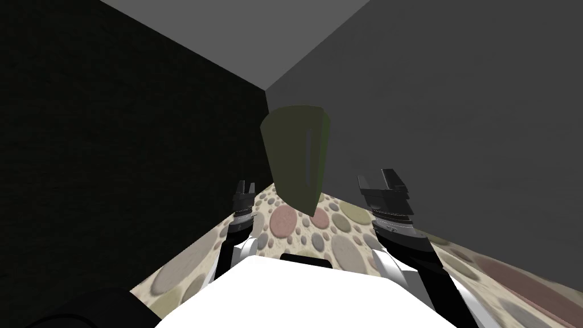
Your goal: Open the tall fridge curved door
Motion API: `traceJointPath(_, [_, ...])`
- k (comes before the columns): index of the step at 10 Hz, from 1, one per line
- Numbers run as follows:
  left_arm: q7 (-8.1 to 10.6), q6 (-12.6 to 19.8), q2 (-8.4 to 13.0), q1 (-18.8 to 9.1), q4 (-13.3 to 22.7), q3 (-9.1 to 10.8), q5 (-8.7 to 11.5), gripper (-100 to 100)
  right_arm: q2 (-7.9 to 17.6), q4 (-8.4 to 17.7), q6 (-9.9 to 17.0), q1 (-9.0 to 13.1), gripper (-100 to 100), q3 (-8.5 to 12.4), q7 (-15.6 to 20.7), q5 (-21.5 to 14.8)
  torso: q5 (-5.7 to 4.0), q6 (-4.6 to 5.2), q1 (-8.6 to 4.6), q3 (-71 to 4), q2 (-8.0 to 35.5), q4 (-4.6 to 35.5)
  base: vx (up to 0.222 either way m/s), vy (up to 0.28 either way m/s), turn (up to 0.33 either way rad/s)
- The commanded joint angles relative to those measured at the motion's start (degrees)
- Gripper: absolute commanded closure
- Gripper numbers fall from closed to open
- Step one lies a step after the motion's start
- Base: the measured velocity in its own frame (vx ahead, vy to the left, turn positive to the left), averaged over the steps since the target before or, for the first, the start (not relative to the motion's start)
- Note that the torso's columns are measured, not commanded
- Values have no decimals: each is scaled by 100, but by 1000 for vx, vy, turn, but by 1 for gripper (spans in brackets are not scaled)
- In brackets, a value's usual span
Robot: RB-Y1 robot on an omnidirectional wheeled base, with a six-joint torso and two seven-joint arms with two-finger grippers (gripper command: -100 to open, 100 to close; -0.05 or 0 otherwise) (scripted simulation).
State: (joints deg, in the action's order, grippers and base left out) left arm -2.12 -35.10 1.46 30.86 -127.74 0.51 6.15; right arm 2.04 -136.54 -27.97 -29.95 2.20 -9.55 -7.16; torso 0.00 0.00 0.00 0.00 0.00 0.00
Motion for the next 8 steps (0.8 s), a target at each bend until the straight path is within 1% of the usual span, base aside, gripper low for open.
traceJointPath(1, [0, 0, 0, 0, 0, 0, 0, 0, 0, 0, 0, 0, 0, 0, 0, 0, 0, 0, 0, -467, 232, 235, 0, 0, 0])
traceJointPath(3, [0, 0, 0, 0, -1, 0, 0, 0, 0, -1, 0, 0, 0, 0, 0, 0, 0, 0, 0, -2014, 1003, 1006, 0, 0, 0])
traceJointPath(8, [0, -1, 0, 0, -2, 0, 0, 0, 0, -2, -1, 0, 0, 0, 0, 0, 0, 0, 0, -6227, 3116, 3114, 0, 0, 0])
